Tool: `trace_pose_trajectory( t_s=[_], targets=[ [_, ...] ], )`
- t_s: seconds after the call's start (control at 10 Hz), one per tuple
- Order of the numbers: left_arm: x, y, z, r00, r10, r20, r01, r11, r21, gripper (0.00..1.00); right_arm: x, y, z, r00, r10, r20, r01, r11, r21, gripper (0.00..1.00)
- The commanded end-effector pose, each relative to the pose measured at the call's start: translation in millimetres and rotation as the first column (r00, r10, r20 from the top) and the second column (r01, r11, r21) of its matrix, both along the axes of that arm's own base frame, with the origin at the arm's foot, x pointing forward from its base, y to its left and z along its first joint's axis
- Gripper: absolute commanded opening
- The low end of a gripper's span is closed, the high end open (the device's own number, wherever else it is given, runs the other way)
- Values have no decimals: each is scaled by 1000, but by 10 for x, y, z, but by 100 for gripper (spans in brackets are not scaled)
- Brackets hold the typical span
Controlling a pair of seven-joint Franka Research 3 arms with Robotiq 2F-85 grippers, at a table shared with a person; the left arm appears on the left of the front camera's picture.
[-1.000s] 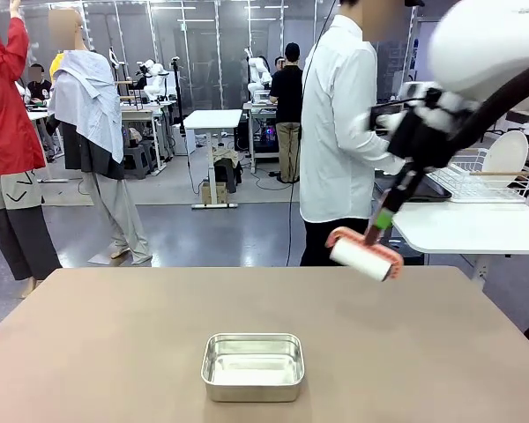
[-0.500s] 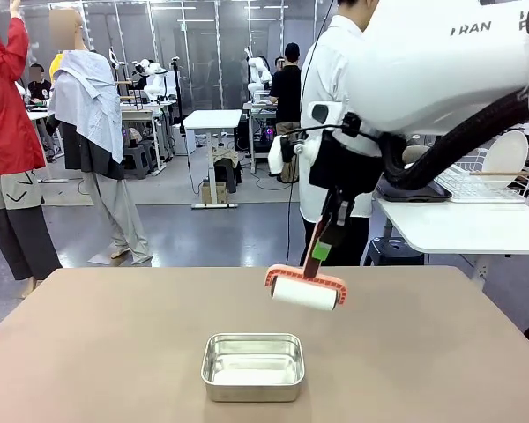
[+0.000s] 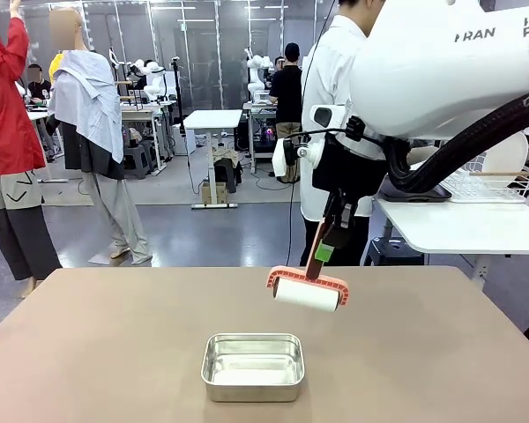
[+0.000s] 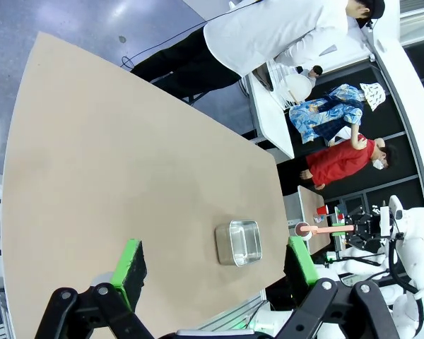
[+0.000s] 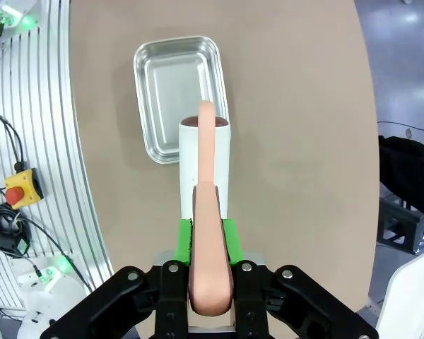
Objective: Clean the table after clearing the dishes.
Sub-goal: Place the Lint Roller back on top of the Airtight Container.
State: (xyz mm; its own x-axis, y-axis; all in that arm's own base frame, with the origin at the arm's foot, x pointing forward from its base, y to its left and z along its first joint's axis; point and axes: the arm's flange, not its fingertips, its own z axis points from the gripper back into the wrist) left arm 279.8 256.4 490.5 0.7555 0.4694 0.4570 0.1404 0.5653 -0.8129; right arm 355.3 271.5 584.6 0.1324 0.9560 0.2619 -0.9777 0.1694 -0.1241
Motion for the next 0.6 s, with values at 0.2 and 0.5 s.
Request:
trace_pose_trajectory(
  t_s=[0.2, 0.5],
  targets=[
    [-8, 13, 8, 1000, 4, 9, -4, 1000, -3, 100, 85, 221, -66, 998, 62, -9, -63, 998, -14, 21],
    [-8, 13, 8, 1000, 4, 9, -4, 1000, -3, 100, 327, 919, -253, 986, 142, -85, -152, 980, -129, 21]
  ],
)
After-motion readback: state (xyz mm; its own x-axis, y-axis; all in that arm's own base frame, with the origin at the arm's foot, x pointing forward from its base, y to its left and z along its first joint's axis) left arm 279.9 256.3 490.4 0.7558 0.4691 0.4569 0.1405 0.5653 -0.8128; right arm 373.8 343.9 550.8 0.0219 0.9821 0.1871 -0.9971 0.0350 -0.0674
